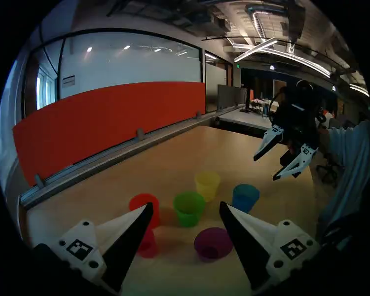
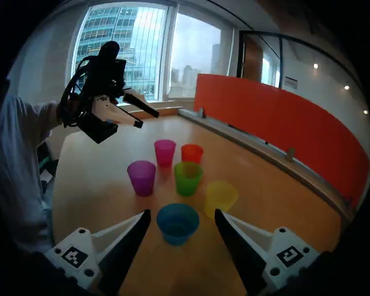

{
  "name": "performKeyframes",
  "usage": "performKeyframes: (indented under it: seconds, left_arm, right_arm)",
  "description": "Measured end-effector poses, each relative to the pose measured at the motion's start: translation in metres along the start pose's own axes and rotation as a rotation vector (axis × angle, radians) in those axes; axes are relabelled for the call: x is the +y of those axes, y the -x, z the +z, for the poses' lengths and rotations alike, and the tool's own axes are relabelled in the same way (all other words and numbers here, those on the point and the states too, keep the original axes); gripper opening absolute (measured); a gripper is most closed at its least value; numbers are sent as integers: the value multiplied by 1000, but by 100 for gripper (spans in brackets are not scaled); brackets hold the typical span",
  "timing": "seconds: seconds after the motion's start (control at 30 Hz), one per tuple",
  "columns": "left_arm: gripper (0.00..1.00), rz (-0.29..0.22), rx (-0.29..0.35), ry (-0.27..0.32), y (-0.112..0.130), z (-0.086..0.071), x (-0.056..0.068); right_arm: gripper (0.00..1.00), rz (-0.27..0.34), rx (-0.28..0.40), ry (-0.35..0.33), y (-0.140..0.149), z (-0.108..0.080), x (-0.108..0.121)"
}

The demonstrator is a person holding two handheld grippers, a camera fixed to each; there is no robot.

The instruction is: Pour water

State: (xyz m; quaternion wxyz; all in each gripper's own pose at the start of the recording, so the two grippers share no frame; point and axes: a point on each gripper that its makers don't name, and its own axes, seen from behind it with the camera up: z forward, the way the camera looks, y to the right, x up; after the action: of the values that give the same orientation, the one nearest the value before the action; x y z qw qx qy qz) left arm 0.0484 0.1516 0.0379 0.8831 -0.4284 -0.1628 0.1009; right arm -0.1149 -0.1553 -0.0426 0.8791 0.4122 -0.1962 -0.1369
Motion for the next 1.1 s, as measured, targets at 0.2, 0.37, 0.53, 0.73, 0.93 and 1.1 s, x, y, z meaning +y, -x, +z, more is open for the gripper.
performKeyframes:
  seconds: [0.2,0.37,0.53,0.73,0.93,1.1]
  left_arm:
    - [100,-4,-12,10,6,8,-1]
    - [100,-9,-20,18,10,13,-2]
    - [100,-9,-35,23,15,19,-5]
    - [100,1,-52,28,20,27,-7]
    - [100,6,-69,36,24,35,-8]
    - [100,6,-80,43,27,42,-8]
  right_arm:
    - [100,8,-34,-15,20,13,-5]
    - [100,14,-65,-23,34,21,-7]
    - [100,19,-87,-38,44,30,-11]
    - [100,16,-111,-44,54,41,-12]
    - [100,9,-121,-56,59,56,-14]
    - [100,6,-122,-65,59,69,-16]
